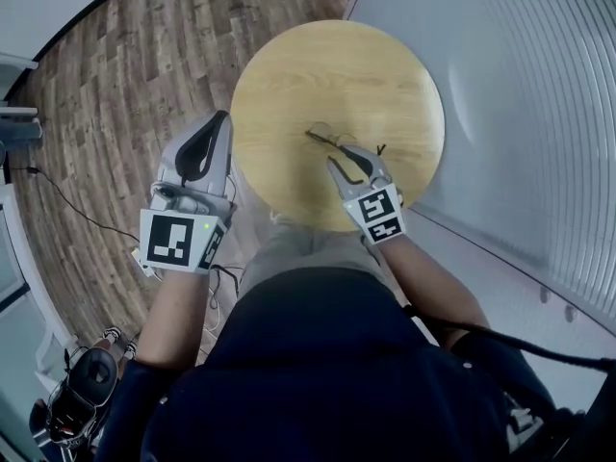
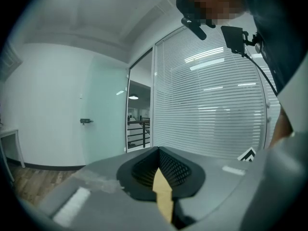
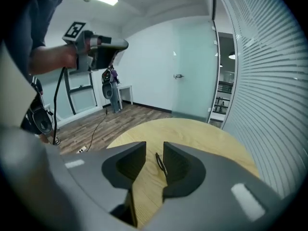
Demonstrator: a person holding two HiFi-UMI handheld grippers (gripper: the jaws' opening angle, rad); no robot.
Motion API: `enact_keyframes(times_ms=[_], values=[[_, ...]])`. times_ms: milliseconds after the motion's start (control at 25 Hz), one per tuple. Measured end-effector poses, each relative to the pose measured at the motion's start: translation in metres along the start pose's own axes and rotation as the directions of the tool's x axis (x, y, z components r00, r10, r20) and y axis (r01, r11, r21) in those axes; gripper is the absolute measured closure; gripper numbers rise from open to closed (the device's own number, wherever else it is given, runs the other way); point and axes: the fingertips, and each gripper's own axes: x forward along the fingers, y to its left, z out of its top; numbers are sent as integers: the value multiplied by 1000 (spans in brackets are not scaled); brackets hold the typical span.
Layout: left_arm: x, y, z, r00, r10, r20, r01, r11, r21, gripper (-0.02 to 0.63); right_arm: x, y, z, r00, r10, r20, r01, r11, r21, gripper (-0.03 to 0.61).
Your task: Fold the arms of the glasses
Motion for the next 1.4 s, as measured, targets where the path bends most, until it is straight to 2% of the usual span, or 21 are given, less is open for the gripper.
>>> enact_keyframes(times_ms=[120,240,400,560,840,960,1080,1160,1240,1320,1400], values=[[7,-9,6,1000,-5,-7,5,1000,-2,612,7,-8,-15,995,-21,-95,17,999,-42,457],[3,-14,-8,999,-5,-42,5,1000,-2,612,27,-15,-42,983,-56,-174,56,998,-5,457],[-8,0,-35,995,25,-100,-27,999,-17,612,51,-25,-64,967,-113,-228,117,993,5,457],[-14,21,-49,991,44,-127,-49,998,-38,612,66,-28,-74,954,-110,-277,106,994,-30,457],[-17,39,-62,990,62,-125,-70,996,-64,612,53,-44,-86,956,-91,-279,30,976,-214,457],[-11,40,-65,990,65,-127,-74,995,-69,612,52,-71,-89,959,-100,-267,36,972,-233,457],[-8,37,-69,989,58,-133,-67,996,-66,612,60,-96,-77,974,-95,-204,47,972,-231,457],[-10,36,-72,989,55,-137,-64,996,-66,612,60,-105,-65,981,-97,-167,67,982,-179,457],[-13,34,-75,989,57,-140,-67,995,-67,612,53,-107,-65,983,-95,-159,93,995,-20,457],[-15,33,-77,989,63,-136,-72,995,-68,612,42,-102,-76,982,-87,-170,120,974,193,457],[-13,29,-77,989,66,-129,-75,995,-66,612,34,-100,-93,975,-100,-201,160,936,312,457]])
